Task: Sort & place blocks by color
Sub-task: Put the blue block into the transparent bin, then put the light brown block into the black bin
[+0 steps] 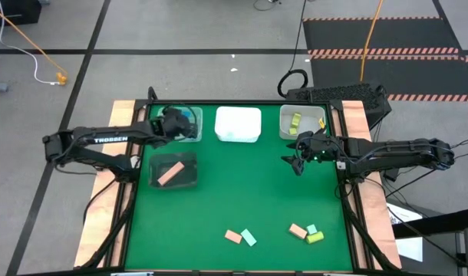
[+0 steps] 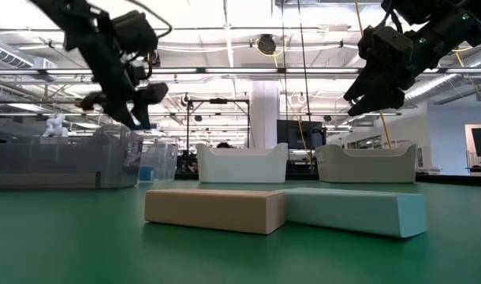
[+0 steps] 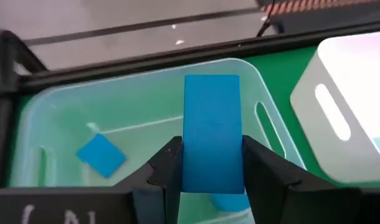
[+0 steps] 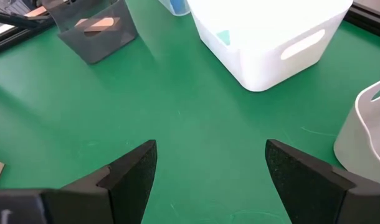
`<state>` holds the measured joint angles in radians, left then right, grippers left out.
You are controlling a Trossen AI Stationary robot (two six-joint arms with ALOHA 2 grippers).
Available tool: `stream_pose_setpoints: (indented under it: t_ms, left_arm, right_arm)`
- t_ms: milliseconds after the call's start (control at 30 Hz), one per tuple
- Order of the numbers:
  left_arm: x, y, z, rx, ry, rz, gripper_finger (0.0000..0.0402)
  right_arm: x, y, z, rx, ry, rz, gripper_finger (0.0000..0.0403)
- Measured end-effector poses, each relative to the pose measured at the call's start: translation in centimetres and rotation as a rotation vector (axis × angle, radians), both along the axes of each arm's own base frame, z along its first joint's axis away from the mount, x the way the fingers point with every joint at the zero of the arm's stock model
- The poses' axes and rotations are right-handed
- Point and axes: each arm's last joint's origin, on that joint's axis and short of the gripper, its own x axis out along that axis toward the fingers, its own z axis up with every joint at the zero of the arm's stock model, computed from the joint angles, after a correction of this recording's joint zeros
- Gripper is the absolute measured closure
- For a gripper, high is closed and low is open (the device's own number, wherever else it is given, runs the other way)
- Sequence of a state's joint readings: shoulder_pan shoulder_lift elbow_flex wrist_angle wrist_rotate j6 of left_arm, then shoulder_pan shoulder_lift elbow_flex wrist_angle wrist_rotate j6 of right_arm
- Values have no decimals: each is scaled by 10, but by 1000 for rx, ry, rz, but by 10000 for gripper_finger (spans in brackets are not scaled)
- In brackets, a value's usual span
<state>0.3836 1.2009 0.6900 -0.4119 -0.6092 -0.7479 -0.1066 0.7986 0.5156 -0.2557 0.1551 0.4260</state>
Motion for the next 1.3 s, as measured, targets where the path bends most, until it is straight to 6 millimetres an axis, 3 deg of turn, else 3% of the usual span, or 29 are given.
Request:
stream_pose_setpoints:
  t_ms: [200,600,1033,1300]
  left_arm:
    - [-5,0,-23,11,-59,21,228]
    - [-3,-1,-25,13,-107,17,233]
    - [38,-27,12,230,-366,-514,232]
    - [47,-53,18,188,-477,-698,231]
  right_arm:
    - [0,0,0,0,-1,0,112]
    - [0,0,0,0,0,0,112]
    - [0,0,0,0,0,0,112]
    - [0,0,0,0,0,0,112]
